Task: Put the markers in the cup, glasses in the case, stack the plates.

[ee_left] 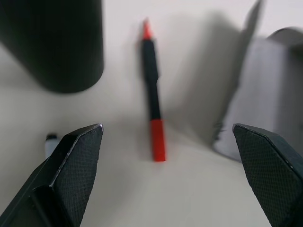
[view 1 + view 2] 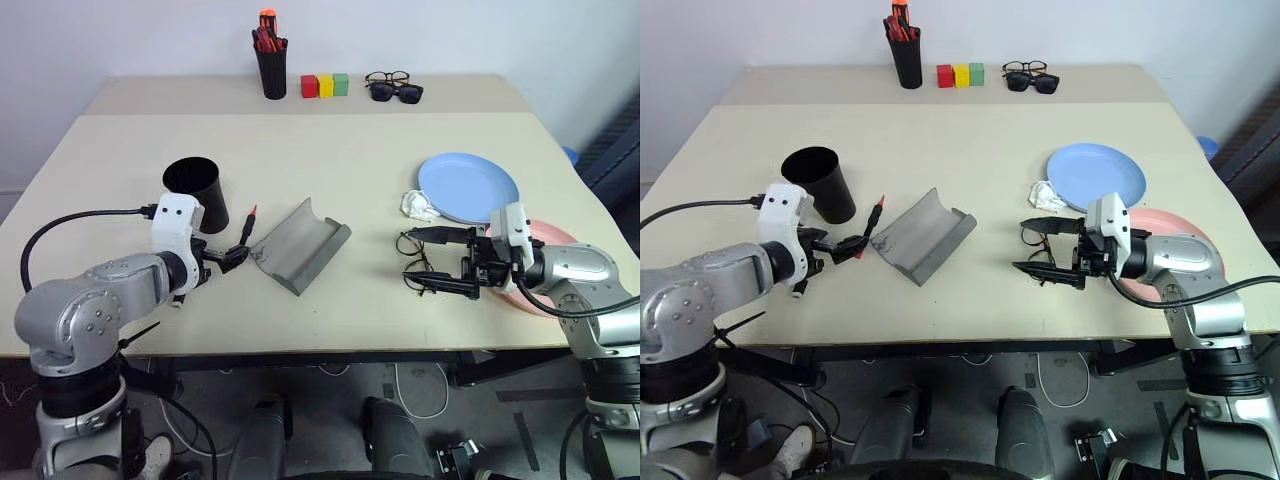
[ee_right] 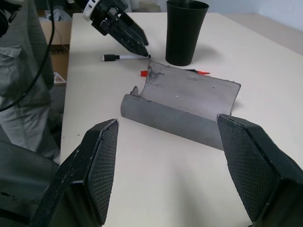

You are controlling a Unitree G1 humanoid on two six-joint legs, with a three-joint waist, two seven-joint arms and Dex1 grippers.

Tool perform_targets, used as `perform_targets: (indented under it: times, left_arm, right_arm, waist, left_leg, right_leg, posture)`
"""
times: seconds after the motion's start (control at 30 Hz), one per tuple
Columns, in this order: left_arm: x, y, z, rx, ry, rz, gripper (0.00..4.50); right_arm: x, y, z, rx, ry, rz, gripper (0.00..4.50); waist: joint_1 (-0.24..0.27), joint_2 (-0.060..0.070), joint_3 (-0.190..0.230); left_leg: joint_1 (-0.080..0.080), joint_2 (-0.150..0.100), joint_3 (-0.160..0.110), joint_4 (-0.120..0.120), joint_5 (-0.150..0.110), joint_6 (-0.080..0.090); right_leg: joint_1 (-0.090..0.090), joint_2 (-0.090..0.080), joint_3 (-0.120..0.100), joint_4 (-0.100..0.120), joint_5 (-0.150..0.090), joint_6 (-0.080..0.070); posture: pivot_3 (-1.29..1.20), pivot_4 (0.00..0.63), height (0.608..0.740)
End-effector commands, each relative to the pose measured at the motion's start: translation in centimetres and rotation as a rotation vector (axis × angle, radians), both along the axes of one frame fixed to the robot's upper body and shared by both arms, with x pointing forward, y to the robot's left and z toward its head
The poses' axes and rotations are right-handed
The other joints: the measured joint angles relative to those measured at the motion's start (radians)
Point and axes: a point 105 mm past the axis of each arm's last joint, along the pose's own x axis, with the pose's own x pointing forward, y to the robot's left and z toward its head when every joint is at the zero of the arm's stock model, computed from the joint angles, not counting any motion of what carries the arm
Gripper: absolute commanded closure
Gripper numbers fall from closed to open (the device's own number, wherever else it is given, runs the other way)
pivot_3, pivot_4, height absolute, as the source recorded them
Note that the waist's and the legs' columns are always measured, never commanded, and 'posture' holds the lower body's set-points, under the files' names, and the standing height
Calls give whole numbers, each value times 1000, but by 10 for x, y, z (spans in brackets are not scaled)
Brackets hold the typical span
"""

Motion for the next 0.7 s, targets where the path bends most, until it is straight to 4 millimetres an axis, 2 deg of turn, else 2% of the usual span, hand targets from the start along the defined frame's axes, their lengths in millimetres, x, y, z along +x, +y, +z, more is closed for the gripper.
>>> perform_targets:
  times: [0.03,0.27,0.4,0.53,0.63,0.7]
  left_arm:
    - [7,-1,12,25,-36,35,0]
    - [27,-8,5,35,45,64,0]
    - [38,-6,-2,57,91,115,0]
    - [47,-7,-27,122,199,154,0]
    - [47,-21,-37,117,237,98,828]
    - [46,-30,-39,104,246,69,1735]
  right_arm:
    - [-5,-3,12,9,-59,-18,1143]
    - [-9,-5,14,17,-69,-64,1143]
    - [-10,-5,16,21,-70,-76,1143]
    - [-11,-7,18,28,-72,-99,1143]
    - [-12,-7,18,25,-74,-108,1079]
    - [-13,-8,19,24,-77,-115,1079]
  waist:
    - [2,0,0]
    - [1,-1,0]
    - [0,-1,0]
    - [1,-1,0]
    - [5,0,0]
    - [9,0,0]
  left_leg:
    - [0,0,0,0,0,0]
    - [0,0,-1,0,1,-2]
    - [0,0,-1,0,1,-2]
    - [0,0,-1,0,1,-2]
    - [0,0,-1,0,1,-2]
    - [1,0,-1,0,1,-2]
  right_leg:
    - [0,0,0,0,0,0]
    - [0,0,0,0,0,0]
    - [0,0,0,0,0,0]
    - [0,0,0,0,0,0]
    - [1,0,0,0,0,0]
    - [1,0,0,1,0,0]
  posture:
    - [0,150,740]
    - [0,150,740]
    - [0,150,740]
    - [0,150,740]
    - [0,150,740]
    - [0,150,740]
